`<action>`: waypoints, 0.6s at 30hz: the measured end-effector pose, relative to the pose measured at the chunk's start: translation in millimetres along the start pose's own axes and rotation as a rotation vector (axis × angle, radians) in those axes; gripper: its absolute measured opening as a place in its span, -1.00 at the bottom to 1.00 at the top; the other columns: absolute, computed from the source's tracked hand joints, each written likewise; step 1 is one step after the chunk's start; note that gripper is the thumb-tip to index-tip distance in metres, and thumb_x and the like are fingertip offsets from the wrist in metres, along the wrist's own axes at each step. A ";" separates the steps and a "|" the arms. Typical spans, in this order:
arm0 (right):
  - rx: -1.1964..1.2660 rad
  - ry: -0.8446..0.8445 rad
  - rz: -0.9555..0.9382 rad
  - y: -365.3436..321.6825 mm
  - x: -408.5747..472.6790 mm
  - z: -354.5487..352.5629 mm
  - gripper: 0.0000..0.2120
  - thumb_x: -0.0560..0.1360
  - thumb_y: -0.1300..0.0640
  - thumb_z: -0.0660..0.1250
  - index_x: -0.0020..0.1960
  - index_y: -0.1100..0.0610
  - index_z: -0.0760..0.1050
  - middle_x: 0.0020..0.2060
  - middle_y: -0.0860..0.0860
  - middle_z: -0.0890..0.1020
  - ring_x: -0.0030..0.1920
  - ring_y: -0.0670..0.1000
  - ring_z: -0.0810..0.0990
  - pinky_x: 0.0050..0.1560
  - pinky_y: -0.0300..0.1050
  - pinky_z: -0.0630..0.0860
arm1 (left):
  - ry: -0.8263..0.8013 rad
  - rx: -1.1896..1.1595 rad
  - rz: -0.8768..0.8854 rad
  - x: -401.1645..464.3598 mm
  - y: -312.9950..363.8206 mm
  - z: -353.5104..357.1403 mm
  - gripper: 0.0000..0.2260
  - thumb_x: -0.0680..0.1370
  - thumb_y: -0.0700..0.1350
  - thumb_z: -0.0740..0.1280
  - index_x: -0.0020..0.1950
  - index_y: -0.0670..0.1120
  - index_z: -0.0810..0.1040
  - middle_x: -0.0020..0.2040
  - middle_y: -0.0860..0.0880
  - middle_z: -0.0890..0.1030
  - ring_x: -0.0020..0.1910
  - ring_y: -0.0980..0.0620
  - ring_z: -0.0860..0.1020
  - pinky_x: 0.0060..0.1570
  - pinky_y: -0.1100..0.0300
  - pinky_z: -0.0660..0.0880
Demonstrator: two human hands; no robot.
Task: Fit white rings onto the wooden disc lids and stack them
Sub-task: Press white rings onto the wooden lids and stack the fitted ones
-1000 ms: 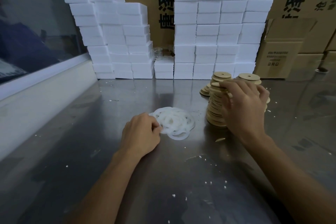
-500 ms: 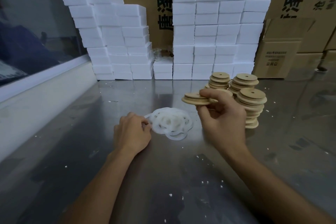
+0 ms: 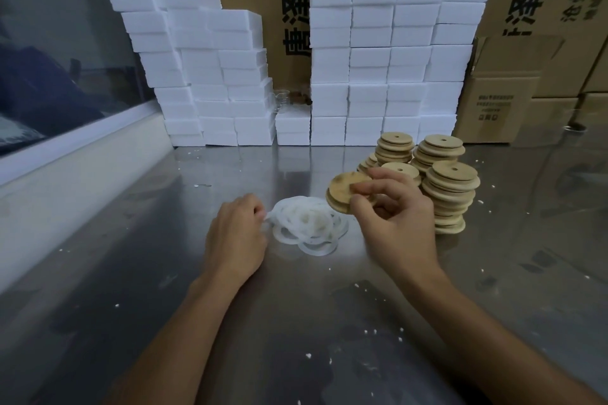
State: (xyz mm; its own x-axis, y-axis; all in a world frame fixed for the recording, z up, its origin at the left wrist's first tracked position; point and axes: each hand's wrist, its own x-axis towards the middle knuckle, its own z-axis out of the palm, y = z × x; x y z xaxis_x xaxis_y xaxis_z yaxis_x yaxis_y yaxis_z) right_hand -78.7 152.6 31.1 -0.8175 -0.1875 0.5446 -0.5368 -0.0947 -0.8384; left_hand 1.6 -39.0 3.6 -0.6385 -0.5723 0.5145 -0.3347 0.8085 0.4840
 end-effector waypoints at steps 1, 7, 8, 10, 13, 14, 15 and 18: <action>0.004 -0.004 0.018 0.6 0.0 -0.2 -0.88 0.42 0.29 0.44 -0.16 0.09 0.66 0.13 -0.08 0.58 -0.13 -0.07 0.66 -0.16 -0.28 0.57 | 0.039 -0.046 0.010 0.2 2.1 -1.3 -0.81 0.55 -0.29 0.25 -0.21 -0.06 0.40 -0.24 -0.02 0.51 -0.21 -0.09 0.46 -0.27 -0.02 0.42; -0.007 -0.010 0.034 6.6 1.2 -0.2 -0.81 0.44 0.33 0.42 -0.12 0.04 0.62 -0.28 -0.08 0.65 -0.28 0.07 0.59 -0.23 -0.17 0.55 | 0.281 -0.158 0.211 -6.8 20.5 -13.9 -0.80 0.48 -0.46 0.27 -0.03 -0.19 0.53 -0.16 -0.09 0.57 -0.18 -0.11 0.49 -0.29 0.13 0.37; -0.009 -0.016 0.025 7.3 1.0 -0.2 -0.82 0.45 0.33 0.42 -0.11 0.05 0.61 -0.27 -0.05 0.65 -0.25 0.11 0.60 -0.21 -0.13 0.57 | 0.311 -0.137 0.215 -7.1 20.6 -15.0 -0.76 0.46 -0.48 0.27 0.03 -0.22 0.55 -0.10 -0.13 0.60 -0.11 -0.15 0.52 -0.24 0.03 0.43; -0.011 -0.032 0.017 8.6 0.7 0.3 -0.84 0.48 0.29 0.43 -0.08 0.03 0.60 -0.24 -0.03 0.65 -0.21 0.11 0.62 -0.19 -0.09 0.59 | 0.345 -0.177 0.198 -7.5 20.6 -16.9 -0.72 0.47 -0.47 0.26 0.12 -0.25 0.56 -0.02 -0.15 0.61 -0.03 -0.16 0.55 -0.12 0.01 0.47; 0.000 -0.064 0.028 11.7 0.0 1.0 -0.77 0.50 0.28 0.41 -0.03 -0.04 0.51 -0.12 -0.05 0.65 -0.16 -0.01 0.61 -0.19 -0.14 0.58 | 0.335 -0.340 0.068 -7.9 24.6 -18.1 -0.77 0.52 -0.39 0.27 0.07 -0.16 0.60 -0.07 -0.05 0.62 -0.13 0.05 0.55 -0.11 0.31 0.43; 0.018 -0.086 0.041 12.9 -0.3 0.9 -0.76 0.50 0.29 0.40 -0.04 -0.05 0.48 -0.09 -0.02 0.64 -0.11 0.02 0.62 -0.20 -0.10 0.59 | 0.318 -0.426 -0.011 -7.1 25.9 -17.8 -0.79 0.52 -0.37 0.29 0.01 -0.10 0.61 -0.12 -0.01 0.63 -0.19 0.12 0.54 -0.15 0.39 0.43; 0.042 -0.109 0.055 14.0 -0.6 1.1 -0.76 0.52 0.30 0.38 -0.06 -0.04 0.47 -0.07 0.02 0.64 -0.07 0.07 0.63 -0.23 -0.09 0.60 | 0.280 -0.551 -0.102 -5.8 27.0 -17.1 -0.78 0.51 -0.36 0.31 -0.06 -0.05 0.61 -0.18 0.02 0.63 -0.24 0.15 0.54 -0.19 0.38 0.46; 0.085 -0.153 0.088 16.6 -1.8 1.9 -0.78 0.55 0.31 0.35 -0.12 0.00 0.50 -0.07 0.07 0.63 -0.04 0.09 0.66 -0.33 -0.18 0.60 | 0.080 -0.999 -0.335 -5.9 30.9 -16.5 -0.82 0.52 -0.34 0.35 -0.12 -0.08 0.63 -0.33 -0.01 0.62 -0.36 0.04 0.55 -0.29 0.21 0.54</action>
State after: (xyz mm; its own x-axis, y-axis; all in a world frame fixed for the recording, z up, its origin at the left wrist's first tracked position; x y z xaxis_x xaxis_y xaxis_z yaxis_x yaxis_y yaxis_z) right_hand -85.7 149.5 16.2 -0.8159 -0.3440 0.4648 -0.4399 -0.1525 -0.8850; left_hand 6.5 -12.9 27.2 -0.5591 -0.7823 0.2747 0.2608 0.1485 0.9539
